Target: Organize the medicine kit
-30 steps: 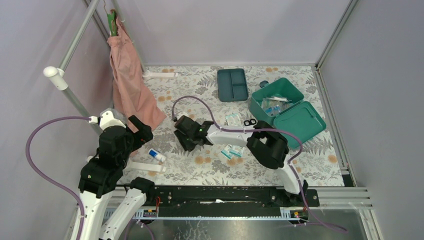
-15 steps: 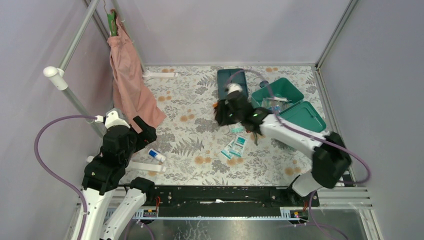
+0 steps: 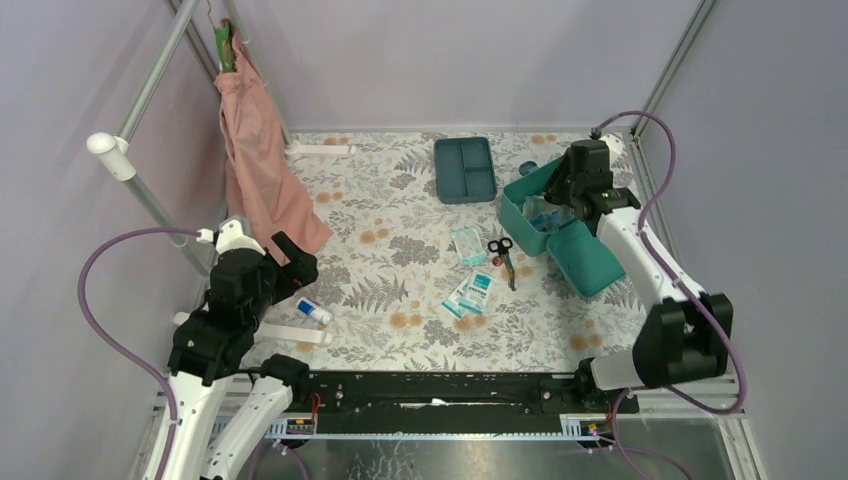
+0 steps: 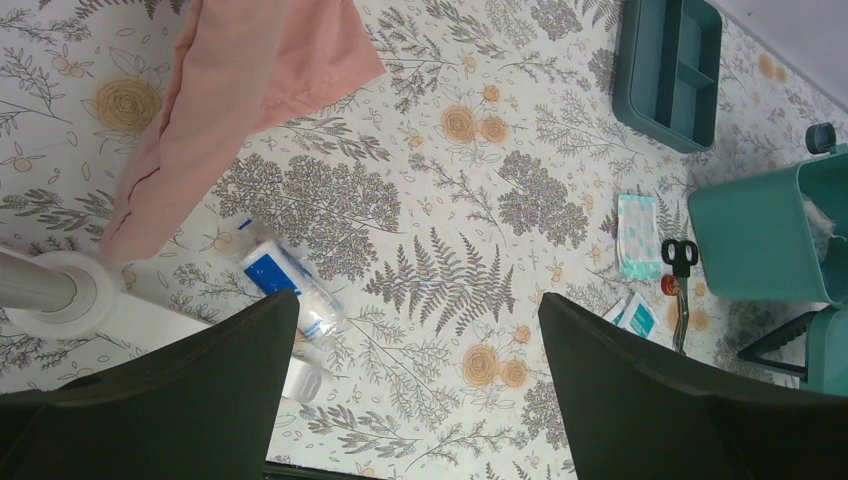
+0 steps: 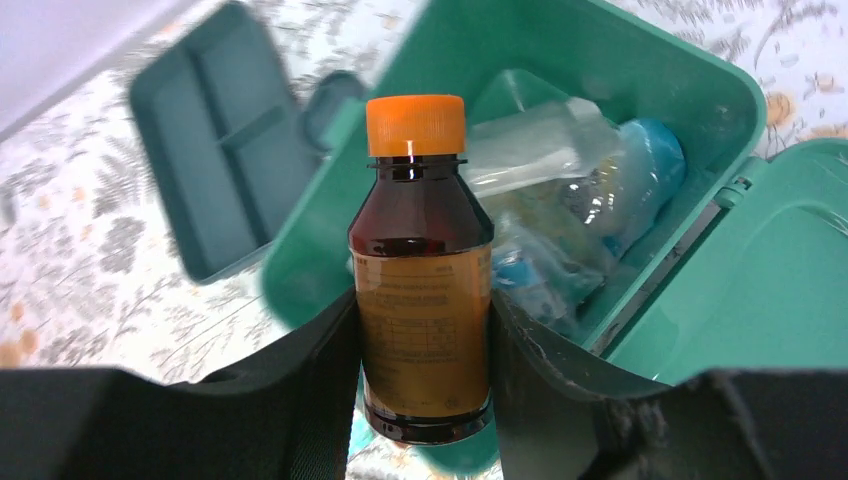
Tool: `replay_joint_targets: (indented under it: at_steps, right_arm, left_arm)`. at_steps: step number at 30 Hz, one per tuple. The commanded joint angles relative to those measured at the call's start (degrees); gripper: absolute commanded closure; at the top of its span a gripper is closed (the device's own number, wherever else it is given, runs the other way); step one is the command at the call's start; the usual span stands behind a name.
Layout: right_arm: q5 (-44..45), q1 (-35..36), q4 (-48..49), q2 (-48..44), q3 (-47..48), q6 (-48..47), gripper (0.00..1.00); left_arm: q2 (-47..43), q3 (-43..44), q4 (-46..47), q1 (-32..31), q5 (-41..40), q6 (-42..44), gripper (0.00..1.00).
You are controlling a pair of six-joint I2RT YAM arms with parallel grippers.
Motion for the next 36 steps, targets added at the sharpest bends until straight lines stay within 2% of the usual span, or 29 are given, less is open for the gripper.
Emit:
replay_joint_targets:
  at_steps: [1,5,10,15,23,30,36]
  right_arm:
    - [-4.5,-5.0,2.5,6.9,2.6,5.1,0.69]
    - [-6.6,-6.4,2.3,12.3,6.1,7.6,0.67]
    - [-8.3,-6.6,1.8,15.5,8.5,8.3,0.49]
    - [-7.4,-6.7,1.3,13.3,8.4,6.2,0.36]
    - [-7.2,-6.8,-1.5,6.8,8.1,2.1,0.32]
    - [-19.9,-6.8,-2.7,-3.7,2.4,2.2,0.33]
    - [-27.0,-6.4,-4.8,-10.9,-2.9,1.8,0.35]
  left_arm:
    - [0.2,-0.4,3.0,-0.3,1.2,-0.2,0.01]
    - [0.1,-0.5,2.9,-0.3,1.8,-0.4,0.01]
    - [0.3,-1.3,3.1,-0.3,1.8,-1.1,0.01]
    - [0.9,-1.6,3.1,-0.3,1.1,-1.5,0.01]
    - [2.6,-2.1,2.0,-0.3,-0.5,-6.7,0.01]
    - [4.8,-2.9,-3.1,-0.3,-5.6,-19.7,0.01]
    - [7.9,-6.9,-6.5,-0.3,-7.9,-30.1,0.03]
